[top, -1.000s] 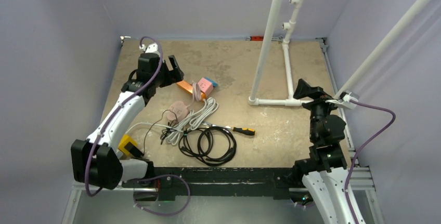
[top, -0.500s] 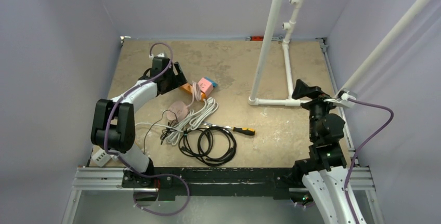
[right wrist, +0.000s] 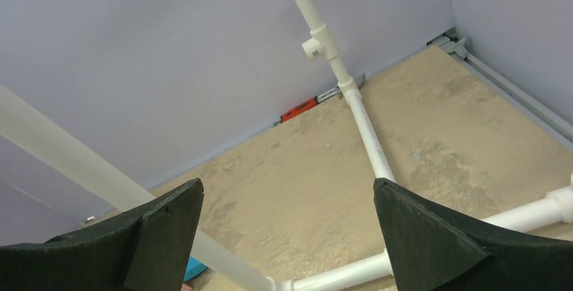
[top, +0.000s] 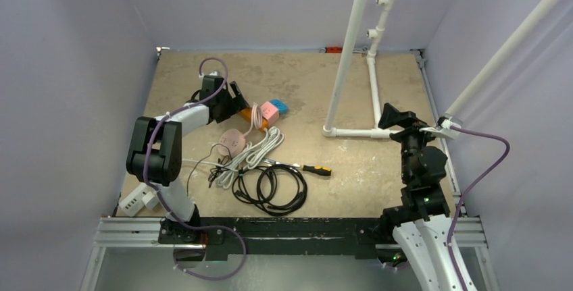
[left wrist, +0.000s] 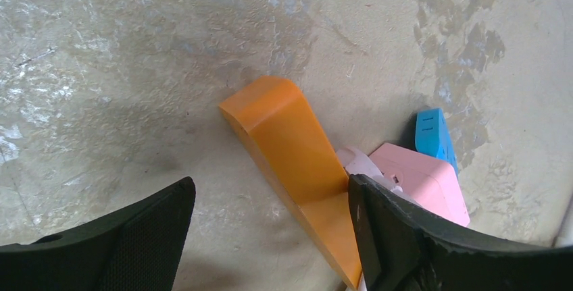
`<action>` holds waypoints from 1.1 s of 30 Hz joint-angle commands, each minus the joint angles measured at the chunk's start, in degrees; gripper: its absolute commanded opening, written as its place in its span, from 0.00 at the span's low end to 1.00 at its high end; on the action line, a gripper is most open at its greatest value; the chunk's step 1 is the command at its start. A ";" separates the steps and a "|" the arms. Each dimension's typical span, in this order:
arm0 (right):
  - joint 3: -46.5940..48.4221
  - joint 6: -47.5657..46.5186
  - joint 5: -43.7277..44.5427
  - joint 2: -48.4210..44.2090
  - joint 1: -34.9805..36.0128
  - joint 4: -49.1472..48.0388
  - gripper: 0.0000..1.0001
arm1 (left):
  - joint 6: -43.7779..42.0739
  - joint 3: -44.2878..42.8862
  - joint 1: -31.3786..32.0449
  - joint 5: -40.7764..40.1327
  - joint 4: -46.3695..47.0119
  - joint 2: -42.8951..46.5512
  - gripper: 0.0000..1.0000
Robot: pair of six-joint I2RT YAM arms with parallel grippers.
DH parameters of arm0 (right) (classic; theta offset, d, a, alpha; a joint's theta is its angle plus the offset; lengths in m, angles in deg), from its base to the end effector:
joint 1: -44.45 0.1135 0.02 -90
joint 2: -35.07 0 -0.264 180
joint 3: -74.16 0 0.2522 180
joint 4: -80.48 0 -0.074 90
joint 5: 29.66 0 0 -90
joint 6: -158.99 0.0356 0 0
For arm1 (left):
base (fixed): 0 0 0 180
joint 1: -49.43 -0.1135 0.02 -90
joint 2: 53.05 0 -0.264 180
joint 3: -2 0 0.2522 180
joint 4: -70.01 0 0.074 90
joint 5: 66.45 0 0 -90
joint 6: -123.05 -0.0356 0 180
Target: Pull the plug off the socket
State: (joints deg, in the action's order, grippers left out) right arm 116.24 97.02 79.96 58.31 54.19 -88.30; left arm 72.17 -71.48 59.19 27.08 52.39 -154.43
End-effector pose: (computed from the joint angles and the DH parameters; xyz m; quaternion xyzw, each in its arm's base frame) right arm 0.1229 0.0090 0.3134 0.2297 0.6203 0.1338 0.7379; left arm 0.3660 -0.0652 0.1761 -0.2232 0.8979 -0.1825 0.3326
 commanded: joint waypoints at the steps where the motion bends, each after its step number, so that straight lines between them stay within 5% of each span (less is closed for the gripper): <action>1: 1.74 -1.05 -1.40 0.27 -0.09 -0.66 0.99 | 2.35 -0.04 -0.35 1.52 5.03 0.27 0.81; 20: 1.12 -0.78 -2.99 2.39 -0.01 -1.98 0.99 | 0.38 -2.76 -0.53 3.12 3.96 -4.35 0.80; 33: 1.81 -1.07 -3.01 2.50 0.00 -0.37 0.99 | -4.50 -5.77 -0.35 9.04 1.50 -7.93 0.58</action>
State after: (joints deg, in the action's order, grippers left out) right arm 116.24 97.02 77.31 60.94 54.19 -88.34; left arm 71.29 -74.59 58.95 31.97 56.04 -159.94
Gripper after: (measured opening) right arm 0.987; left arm 0.608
